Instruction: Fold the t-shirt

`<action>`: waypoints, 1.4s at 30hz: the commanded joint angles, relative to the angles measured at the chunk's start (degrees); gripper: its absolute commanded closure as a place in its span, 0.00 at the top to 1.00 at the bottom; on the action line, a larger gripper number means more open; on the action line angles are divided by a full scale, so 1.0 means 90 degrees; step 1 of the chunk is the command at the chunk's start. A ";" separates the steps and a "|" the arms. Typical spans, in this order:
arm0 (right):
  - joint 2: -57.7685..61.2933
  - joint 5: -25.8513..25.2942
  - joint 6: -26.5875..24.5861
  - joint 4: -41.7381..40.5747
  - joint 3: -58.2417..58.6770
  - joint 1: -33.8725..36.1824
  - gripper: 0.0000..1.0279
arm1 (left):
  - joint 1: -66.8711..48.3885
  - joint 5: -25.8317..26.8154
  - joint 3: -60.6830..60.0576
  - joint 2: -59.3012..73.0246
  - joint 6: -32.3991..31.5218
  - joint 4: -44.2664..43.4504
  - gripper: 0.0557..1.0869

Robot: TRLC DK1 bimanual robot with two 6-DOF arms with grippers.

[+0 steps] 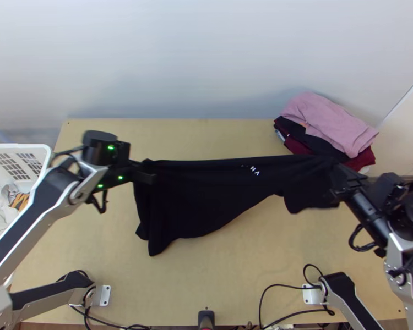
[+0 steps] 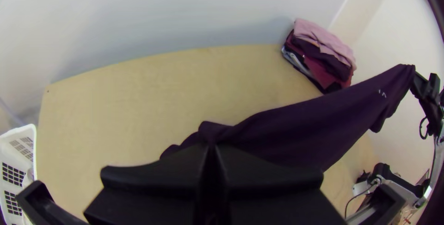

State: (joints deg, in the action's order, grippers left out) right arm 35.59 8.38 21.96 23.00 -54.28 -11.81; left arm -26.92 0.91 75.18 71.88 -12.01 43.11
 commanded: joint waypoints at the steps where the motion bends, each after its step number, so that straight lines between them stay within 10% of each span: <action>1: 0.0000 -0.0062 -0.0086 -0.0476 0.0270 0.0072 0.03 | 0.0139 -0.0013 -0.0238 0.0354 0.0065 -0.0757 0.04; 20: 0.1045 -0.0072 0.0227 -0.1824 0.0904 0.0248 0.03 | 0.0891 0.0046 0.5329 0.5607 -0.0150 -0.1343 0.04; 22: 0.1065 -0.0072 0.0236 -0.1863 0.0973 0.0248 0.03 | 0.0901 0.0075 0.5729 0.6008 -0.0150 -0.1187 0.19; 27: 0.1065 -0.0072 0.0295 -0.1931 0.1061 0.0238 0.03 | 0.0774 0.0046 0.5729 0.6203 -0.0121 -0.1070 0.92; 42: 0.1055 -0.0072 0.0383 -0.1921 0.1207 0.0102 0.03 | 0.1331 0.0085 0.5758 0.4367 0.0016 0.0464 0.95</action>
State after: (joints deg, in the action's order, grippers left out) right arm 45.47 8.32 23.99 6.96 -44.88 -10.46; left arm -15.90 1.50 125.16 117.84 -11.79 42.68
